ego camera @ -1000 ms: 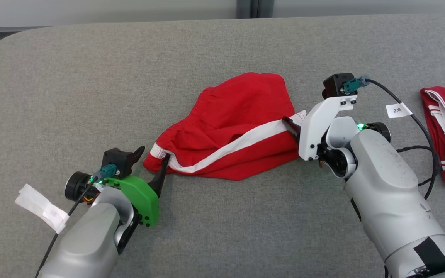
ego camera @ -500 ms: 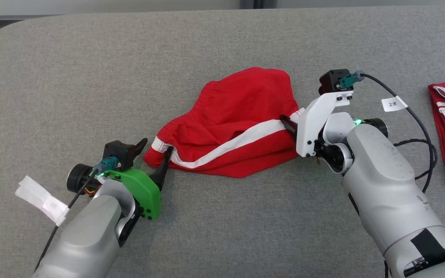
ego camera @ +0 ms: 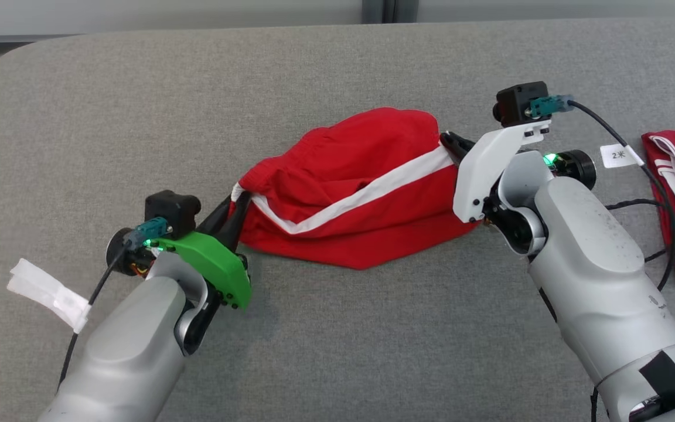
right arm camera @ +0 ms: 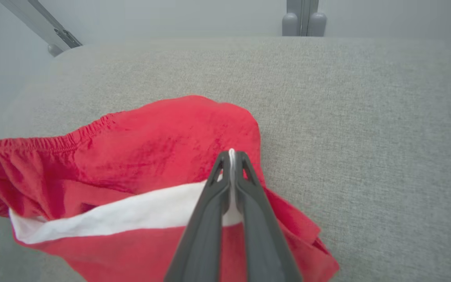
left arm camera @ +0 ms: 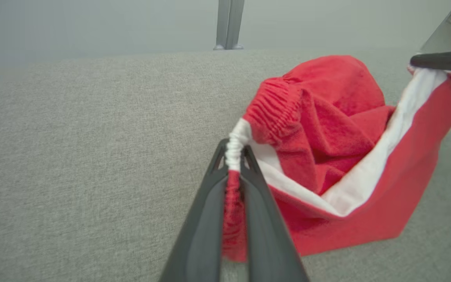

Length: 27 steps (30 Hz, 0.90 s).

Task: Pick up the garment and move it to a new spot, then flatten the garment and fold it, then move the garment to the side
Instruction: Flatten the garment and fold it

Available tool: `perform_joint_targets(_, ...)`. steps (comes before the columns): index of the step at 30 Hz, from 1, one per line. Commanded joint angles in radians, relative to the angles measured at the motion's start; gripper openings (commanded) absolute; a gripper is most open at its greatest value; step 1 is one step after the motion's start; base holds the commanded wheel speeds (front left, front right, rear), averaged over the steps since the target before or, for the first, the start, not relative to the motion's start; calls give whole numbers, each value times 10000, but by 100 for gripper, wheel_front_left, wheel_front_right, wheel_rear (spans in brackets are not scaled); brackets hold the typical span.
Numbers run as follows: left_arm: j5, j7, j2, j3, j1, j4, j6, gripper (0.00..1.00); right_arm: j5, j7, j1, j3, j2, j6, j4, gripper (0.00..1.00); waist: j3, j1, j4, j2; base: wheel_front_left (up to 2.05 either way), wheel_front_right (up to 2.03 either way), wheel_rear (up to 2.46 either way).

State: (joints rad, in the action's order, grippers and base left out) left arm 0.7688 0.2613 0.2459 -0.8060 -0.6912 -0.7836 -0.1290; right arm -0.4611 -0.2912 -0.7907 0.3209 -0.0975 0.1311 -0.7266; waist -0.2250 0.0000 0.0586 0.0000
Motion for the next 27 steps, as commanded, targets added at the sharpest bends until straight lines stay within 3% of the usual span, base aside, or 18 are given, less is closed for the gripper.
perform_joint_targets(1, 238, 37, 19, 209, 211, 276, -21, 0, -115, 202, 257, -50, -124, -7, 251, 0, 143, 0, -7, 0, 0, 0, 0)
perform_joint_targets(10, 2245, 26, 79, 770, 1001, 2679, -21, 0, 37, 1051, 1574, -1086, -978, -9, 2904, 0, 428, 0, -188, 0, 0, 0, 0)
perform_joint_targets(16, 3570, -782, 220, 1302, 203, 3497, 24, 0, 210, 709, 1352, -1920, -880, -6, 4329, 0, -378, 0, -666, 0, 0, 0, 0)
perform_joint_targets(22, 4031, -1353, 23, 2130, -2021, 2820, 424, 0, 362, 1227, -826, -1723, -654, -6, 3575, 0, -1605, 0, -1287, 0, 0, 0, 0)
perform_joint_targets(27, 3656, -774, -75, 2648, -4142, 2080, 488, 0, 655, 3169, -3131, -1563, -429, -7, 2319, 0, -2210, 0, -1762, 0, 0, 0, 0)
